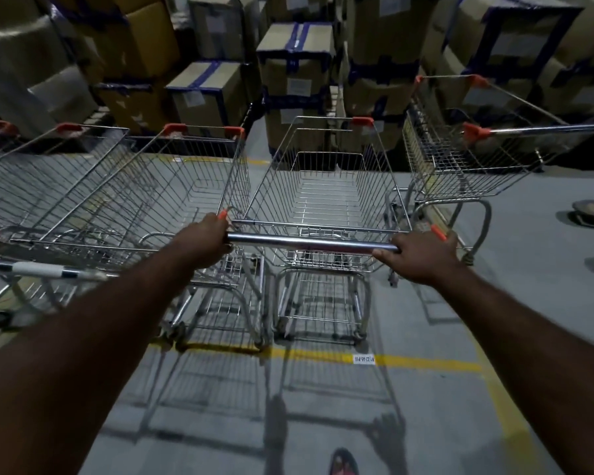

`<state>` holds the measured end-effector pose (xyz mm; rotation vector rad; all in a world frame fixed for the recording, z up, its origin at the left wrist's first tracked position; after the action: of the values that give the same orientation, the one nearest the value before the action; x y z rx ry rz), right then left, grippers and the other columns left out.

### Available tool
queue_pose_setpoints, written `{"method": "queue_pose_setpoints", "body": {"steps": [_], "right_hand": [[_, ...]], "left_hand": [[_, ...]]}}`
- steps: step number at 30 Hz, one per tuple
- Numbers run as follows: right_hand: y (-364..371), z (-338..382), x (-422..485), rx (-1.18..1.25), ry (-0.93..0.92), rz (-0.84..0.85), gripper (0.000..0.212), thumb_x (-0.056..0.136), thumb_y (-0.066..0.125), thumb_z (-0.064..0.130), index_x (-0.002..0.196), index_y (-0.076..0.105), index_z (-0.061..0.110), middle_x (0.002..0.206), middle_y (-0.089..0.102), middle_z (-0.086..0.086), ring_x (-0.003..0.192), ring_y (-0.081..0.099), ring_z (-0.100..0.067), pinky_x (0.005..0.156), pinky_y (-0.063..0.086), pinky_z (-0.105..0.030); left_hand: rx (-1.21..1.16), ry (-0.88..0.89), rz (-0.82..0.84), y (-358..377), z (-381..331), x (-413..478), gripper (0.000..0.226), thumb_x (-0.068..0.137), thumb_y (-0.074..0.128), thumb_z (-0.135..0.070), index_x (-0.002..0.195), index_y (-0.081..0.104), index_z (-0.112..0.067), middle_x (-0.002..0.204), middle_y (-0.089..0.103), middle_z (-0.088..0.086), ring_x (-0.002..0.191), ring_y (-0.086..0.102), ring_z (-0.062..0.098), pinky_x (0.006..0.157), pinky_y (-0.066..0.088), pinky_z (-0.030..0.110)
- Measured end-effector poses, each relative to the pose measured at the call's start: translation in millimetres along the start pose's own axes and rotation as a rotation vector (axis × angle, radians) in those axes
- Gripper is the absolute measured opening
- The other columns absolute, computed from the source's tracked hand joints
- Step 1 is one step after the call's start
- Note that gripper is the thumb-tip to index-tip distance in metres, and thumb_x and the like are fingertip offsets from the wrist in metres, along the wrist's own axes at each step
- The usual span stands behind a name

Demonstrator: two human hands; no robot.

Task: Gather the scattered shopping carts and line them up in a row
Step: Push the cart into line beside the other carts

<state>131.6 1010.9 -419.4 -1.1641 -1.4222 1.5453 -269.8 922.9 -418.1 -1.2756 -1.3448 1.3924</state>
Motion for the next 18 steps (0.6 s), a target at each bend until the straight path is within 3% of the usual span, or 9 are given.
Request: {"method": "queue_pose_setpoints", "body": {"steps": [5, 10, 13, 18], "right_hand": [[1, 9, -18, -0.011, 0.028, 0.027, 0.066, 0.088, 0.024, 0.082, 0.113, 0.061, 0.033, 0.123, 0.063, -0.003, 0.123, 0.054, -0.028, 0.111, 0.017, -0.065], [0, 10, -34, -0.004, 0.024, 0.019, 0.062, 0.088, 0.026, 0.082, 0.111, 0.061, 0.035, 0.120, 0.064, 0.000, 0.121, 0.054, -0.025, 0.110, 0.020, -0.056], [5, 8, -38, -0.006, 0.033, 0.042, 0.066, 0.084, 0.021, 0.086, 0.109, 0.059, 0.037, 0.119, 0.064, -0.001, 0.121, 0.054, -0.026, 0.110, 0.021, -0.059], [10, 6, -45, 0.027, 0.037, 0.038, 0.073, 0.073, 0.011, 0.094, 0.095, 0.053, 0.039, 0.118, 0.064, 0.002, 0.120, 0.055, -0.024, 0.109, 0.021, -0.061]], "left_hand": [[0.011, 0.049, 0.054, 2, 9, -20, 0.057, 0.086, 0.076, -0.032, 0.131, 0.048, -0.012, 0.140, 0.041, 0.012, 0.106, 0.059, 0.026, 0.091, 0.055, 0.043], [0.035, 0.106, 0.068, 3, 9, -39, 0.073, 0.080, 0.079, -0.037, 0.140, 0.042, -0.019, 0.151, 0.033, 0.009, 0.120, 0.053, 0.032, 0.097, 0.051, 0.045], [0.052, 0.111, 0.071, 5, 11, -48, 0.073, 0.079, 0.080, -0.038, 0.140, 0.041, -0.023, 0.155, 0.028, 0.007, 0.124, 0.051, 0.035, 0.100, 0.049, 0.050], [0.168, 0.150, 0.007, 6, 9, -59, 0.063, 0.080, 0.075, -0.043, 0.134, 0.047, -0.026, 0.151, 0.036, 0.007, 0.136, 0.039, 0.029, 0.117, 0.028, 0.054]]}}
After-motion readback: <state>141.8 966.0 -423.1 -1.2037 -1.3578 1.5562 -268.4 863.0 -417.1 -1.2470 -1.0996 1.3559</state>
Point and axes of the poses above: each hand's wrist, its own x-axis towards the middle knuckle, its own y-axis out of the palm, z = x × y, the point moved 3 cm from there along x, towards the middle knuckle
